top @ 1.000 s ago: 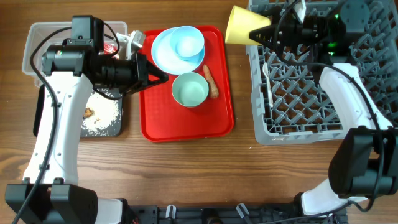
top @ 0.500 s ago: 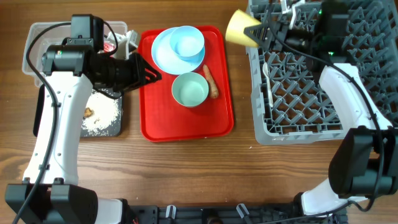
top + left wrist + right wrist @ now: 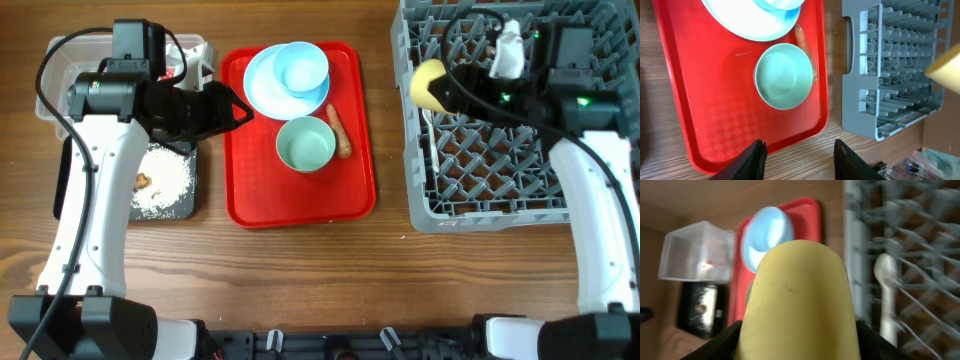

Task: Sort waste into correct bins and load items into the dishwasher rack
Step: 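Carry the cup right and place it upside down in the rack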

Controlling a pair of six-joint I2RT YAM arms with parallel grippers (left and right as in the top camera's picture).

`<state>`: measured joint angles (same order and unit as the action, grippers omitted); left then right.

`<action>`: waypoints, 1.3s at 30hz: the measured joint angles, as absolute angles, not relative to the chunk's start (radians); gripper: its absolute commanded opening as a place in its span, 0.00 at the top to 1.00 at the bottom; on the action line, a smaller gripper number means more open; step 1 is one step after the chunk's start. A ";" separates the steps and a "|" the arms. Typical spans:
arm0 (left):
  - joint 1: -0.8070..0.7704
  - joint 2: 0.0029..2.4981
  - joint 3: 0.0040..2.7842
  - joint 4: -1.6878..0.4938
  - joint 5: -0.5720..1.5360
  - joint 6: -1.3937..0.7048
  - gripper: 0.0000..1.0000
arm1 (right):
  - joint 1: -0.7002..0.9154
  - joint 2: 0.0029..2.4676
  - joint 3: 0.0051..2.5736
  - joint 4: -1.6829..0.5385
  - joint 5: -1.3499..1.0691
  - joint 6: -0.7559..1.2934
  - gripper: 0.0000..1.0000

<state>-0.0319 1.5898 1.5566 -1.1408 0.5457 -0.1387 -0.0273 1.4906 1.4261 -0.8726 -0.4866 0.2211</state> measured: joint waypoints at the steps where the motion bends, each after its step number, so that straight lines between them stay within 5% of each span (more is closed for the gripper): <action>1: -0.032 1.590 1.557 -1.140 0.543 -0.139 0.55 | -0.027 1.485 1.438 -0.924 -0.450 0.217 0.57; 11: -0.032 1.590 1.557 -1.140 0.530 -0.139 0.52 | -0.027 1.483 1.448 -1.280 -0.189 0.211 0.57; 36: -0.032 1.590 1.557 -1.144 0.486 -0.139 0.47 | -0.027 1.662 1.380 -1.371 -0.147 0.215 0.56; 39: -0.032 1.590 1.557 -1.144 0.486 -0.138 0.46 | -0.027 1.666 1.366 -1.359 -0.147 0.215 0.38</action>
